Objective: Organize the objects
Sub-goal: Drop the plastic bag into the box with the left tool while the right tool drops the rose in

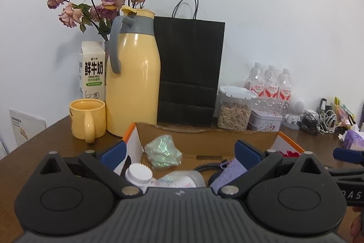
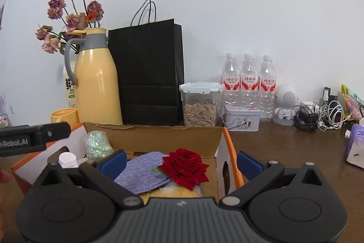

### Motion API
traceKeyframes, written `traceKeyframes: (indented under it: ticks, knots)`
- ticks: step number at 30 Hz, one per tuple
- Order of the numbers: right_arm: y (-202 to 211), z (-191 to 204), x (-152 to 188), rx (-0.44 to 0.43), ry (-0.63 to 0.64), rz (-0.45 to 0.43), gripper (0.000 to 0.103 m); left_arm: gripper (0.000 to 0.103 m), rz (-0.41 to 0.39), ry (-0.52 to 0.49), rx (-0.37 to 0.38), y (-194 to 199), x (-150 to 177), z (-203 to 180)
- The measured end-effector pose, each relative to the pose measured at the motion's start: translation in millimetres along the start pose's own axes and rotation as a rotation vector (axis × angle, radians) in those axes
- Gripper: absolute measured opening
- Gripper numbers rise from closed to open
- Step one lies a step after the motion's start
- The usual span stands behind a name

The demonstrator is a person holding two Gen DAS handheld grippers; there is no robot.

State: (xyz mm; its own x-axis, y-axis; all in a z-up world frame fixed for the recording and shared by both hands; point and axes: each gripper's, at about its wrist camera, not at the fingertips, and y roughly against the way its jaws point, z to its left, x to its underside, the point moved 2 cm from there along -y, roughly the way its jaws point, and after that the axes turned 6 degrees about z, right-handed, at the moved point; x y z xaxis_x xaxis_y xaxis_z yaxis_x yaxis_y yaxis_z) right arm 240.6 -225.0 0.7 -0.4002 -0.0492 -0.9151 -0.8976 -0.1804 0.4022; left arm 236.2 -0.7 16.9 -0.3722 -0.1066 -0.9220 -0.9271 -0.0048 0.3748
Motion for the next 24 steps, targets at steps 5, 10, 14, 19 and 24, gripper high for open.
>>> traceKeyframes:
  ticks: [5,10,14,19,24]
  knots:
    - [17.5,1.0,5.9,-0.006,0.014,0.003,0.103,0.103,0.011,-0.008,0.017,15.1,8.2,1.8]
    - [31.8,2.3,14.3,-0.015,0.030,0.020,0.103,0.103,0.028,-0.019,0.027,31.2,20.1,4.9]
    - [46.5,2.1,24.3,-0.015,0.042,0.036,0.103,0.103,0.058,-0.018,0.025,43.8,30.1,9.5]
    - [69.4,2.1,34.1,-0.033,0.043,0.048,0.103,0.103,0.098,-0.007,0.034,64.5,39.9,15.7]
    - [88.2,6.4,45.8,-0.044,0.057,0.084,0.103,0.103,0.141,-0.004,0.032,79.5,45.9,20.6]
